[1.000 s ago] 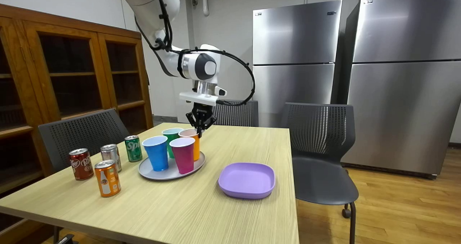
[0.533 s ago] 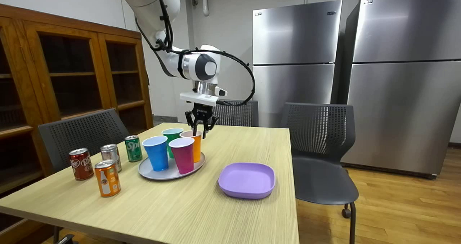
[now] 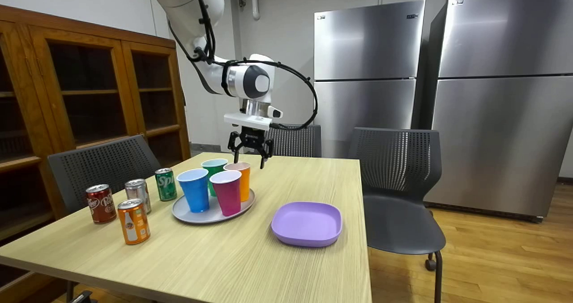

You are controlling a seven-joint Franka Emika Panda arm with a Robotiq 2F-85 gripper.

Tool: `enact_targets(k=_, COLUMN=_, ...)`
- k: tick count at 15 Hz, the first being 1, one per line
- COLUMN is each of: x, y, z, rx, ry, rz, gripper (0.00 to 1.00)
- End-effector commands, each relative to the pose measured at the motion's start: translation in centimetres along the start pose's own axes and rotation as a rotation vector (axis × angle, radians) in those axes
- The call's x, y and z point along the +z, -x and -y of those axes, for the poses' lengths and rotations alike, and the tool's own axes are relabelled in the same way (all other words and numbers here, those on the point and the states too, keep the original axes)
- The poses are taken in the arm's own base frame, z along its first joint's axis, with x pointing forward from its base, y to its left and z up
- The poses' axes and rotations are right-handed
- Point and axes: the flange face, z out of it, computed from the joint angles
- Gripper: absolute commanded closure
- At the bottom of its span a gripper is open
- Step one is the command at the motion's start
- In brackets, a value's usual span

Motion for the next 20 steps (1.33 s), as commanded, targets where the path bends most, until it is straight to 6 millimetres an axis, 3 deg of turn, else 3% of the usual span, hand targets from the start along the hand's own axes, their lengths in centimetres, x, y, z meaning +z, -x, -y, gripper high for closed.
enact_targets(k=1, x=-2.8, y=0.5, z=0.2, rx=-0.002, ry=0.004, rz=-0.022, gripper=0.0)
enact_targets(k=8, x=-8.6, y=2.8, z=2.3, rx=-0.041, ry=0.058, rz=-0.077, gripper=0.0)
enact_targets(k=12, x=-11.4, y=5.1, z=4.9, rx=-0.08, ry=0.099, rz=-0.094, gripper=0.0)
enact_targets(k=15, x=-13.0, y=7.2, z=7.7, rx=-0.12, ry=0.129, rz=-0.102, gripper=0.0)
enact_targets(k=20, x=-14.1, y=10.5, z=14.3, rx=-0.202, ry=0.184, rz=-0.106, gripper=0.0)
